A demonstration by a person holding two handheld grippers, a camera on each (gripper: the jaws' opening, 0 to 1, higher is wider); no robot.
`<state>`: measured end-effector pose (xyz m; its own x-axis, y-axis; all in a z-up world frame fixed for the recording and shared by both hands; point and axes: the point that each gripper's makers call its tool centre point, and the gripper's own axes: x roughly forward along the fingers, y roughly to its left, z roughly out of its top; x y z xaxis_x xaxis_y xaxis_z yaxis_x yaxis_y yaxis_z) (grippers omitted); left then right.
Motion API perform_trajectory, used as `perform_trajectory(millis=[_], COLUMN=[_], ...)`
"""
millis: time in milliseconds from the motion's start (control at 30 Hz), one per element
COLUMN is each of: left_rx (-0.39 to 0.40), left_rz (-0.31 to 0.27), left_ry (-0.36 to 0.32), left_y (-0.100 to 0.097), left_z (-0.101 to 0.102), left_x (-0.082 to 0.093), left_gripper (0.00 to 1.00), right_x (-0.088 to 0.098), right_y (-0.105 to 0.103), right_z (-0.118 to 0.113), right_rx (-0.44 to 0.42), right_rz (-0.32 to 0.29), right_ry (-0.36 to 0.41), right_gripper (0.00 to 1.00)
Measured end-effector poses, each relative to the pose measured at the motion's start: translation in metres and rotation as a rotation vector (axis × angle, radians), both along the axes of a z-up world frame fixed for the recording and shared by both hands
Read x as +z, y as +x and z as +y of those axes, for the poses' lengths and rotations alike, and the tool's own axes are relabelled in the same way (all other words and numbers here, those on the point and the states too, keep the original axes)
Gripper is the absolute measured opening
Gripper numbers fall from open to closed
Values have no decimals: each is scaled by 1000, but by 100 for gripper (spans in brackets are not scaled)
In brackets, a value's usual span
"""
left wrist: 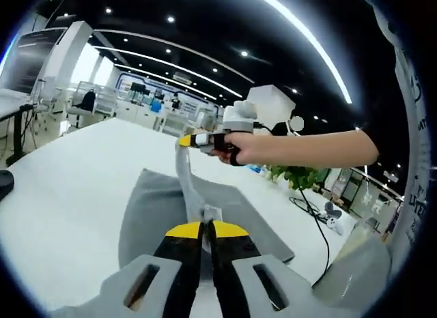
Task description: Fold the towel on the table until its edges align and the towel forms a compact rectangular stack.
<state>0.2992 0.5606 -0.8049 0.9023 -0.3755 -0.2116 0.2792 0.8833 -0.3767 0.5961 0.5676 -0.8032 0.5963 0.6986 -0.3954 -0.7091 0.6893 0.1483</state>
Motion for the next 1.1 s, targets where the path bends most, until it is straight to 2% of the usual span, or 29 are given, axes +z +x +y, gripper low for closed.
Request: perform_trajectory(millis=[167, 200, 633, 700, 733, 967, 1100], left_rx=[32, 38, 132, 135, 136, 127, 130], left_rz=[35, 41, 139, 151, 160, 227, 236], left_ry=[-8, -11, -91, -96, -93, -48, -33], left_y=[4, 5, 2, 3, 3, -4, -7], left_z=[16, 19, 40, 41, 42, 46, 49], left_x=[-18, -21, -66, -71, -75, -92, -94], left_gripper=[4, 4, 4, 4, 4, 4, 13], right_x=[-22, -33, -76, -82, -86, -90, -90], right_y=[1, 4, -1, -2, 1, -3, -3], right_z=[15, 23, 43, 44, 46, 60, 60], right_rx=[4, 13, 8, 20, 32, 77, 88], right_rz=[-7, -12, -10, -26, -57, -49, -51], right_ry=[-43, -67, -149, -180, -213, -176, -177], right_gripper=[0, 0, 0, 0, 0, 0, 6])
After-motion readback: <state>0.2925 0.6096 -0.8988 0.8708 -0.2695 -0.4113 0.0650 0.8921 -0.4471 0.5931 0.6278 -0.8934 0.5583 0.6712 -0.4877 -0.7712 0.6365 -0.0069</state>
